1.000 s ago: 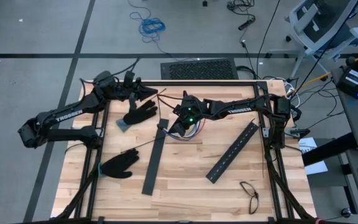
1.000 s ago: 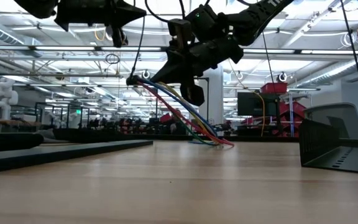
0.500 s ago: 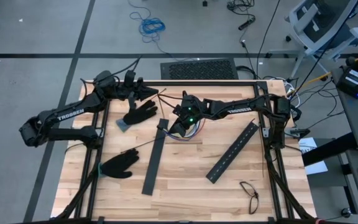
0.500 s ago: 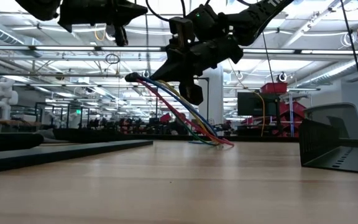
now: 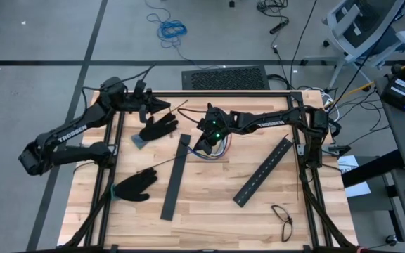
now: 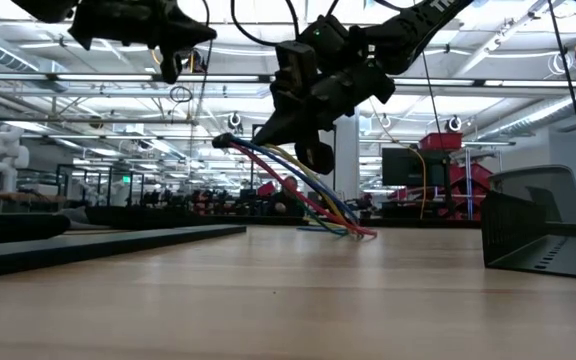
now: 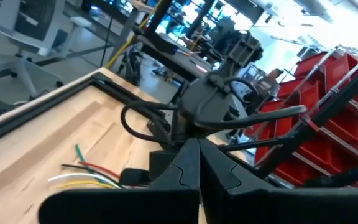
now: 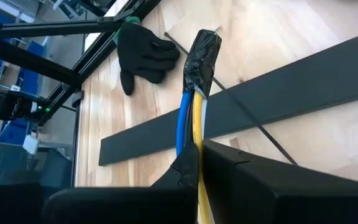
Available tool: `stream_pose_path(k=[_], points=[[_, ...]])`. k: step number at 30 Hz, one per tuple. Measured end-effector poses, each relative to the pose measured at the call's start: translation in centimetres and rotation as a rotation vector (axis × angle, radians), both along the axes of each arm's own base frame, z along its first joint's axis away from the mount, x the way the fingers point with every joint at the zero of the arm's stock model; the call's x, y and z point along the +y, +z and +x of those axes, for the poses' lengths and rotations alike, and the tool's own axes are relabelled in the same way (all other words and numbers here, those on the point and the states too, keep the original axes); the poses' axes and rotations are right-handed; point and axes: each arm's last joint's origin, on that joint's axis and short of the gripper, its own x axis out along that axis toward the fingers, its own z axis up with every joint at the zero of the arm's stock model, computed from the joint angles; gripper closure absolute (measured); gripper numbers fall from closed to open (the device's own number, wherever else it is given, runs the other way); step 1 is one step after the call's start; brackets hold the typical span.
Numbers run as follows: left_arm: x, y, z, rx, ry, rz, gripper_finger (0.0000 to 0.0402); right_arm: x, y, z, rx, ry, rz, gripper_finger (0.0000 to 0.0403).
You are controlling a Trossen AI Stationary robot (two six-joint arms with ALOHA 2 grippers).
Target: Ziptie cables
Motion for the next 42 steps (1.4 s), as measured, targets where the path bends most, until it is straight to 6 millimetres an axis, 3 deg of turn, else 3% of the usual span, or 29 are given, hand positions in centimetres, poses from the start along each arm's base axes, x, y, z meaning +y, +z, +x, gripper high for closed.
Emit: stream_pose_path(k=[10, 24, 42], points=[[0.0, 0.2, 0.0, -0.015, -0.012, -0.042, 0.0401, -0.5, 0.1, 0.0, -0.009, -0.017, -0.001, 0.0403], [0.3, 0.9, 0.3, -0.086, 0.037, 0.031, 0.0401, -0.6, 0.5, 0.2, -0.042, -0.043, 0.025, 0.0403], [0.9, 0.1, 1.1, -0.064, -0.035, -0.014, 0.0401, -0.2, 0.7, 0.3, -0.074, 0.026, 0.066, 0.0403]])
